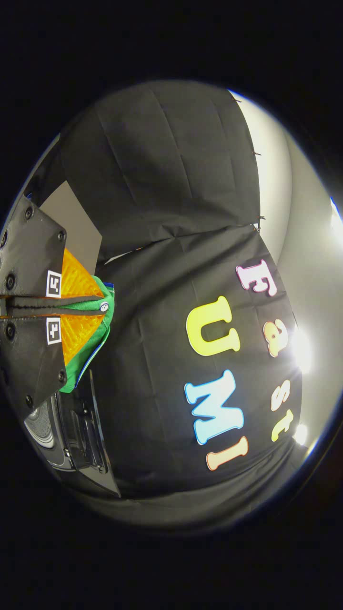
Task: Put the clothes into the washing machine and then close the washing machine lid.
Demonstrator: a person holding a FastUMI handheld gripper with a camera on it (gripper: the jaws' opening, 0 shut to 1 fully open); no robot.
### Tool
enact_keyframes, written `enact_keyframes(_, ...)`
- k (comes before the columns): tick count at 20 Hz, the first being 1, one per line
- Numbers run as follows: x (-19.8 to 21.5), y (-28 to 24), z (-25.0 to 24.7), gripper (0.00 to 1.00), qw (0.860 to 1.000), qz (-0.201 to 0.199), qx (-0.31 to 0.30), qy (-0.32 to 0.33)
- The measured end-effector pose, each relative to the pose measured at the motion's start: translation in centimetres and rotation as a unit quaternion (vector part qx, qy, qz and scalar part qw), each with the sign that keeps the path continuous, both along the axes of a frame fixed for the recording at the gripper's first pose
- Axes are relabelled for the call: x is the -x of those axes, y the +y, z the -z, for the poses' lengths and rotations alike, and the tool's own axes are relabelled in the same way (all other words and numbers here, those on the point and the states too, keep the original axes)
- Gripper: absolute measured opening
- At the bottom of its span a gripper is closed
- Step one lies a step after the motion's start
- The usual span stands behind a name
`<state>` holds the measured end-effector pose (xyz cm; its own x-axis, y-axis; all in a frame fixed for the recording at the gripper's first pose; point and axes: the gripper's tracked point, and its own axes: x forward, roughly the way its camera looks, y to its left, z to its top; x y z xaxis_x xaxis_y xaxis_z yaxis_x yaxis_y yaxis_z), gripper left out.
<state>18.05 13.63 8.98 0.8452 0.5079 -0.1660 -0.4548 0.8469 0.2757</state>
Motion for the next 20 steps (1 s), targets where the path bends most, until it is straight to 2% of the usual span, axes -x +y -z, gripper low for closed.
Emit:
enact_keyframes(9, -1.0, -7.4, 1.1, 0.01, 0.999, 0.043, -0.006, 0.008)
enact_keyframes(20, -0.7, -14.2, 4.9, 0.01, 0.997, 0.071, 0.005, 0.026)
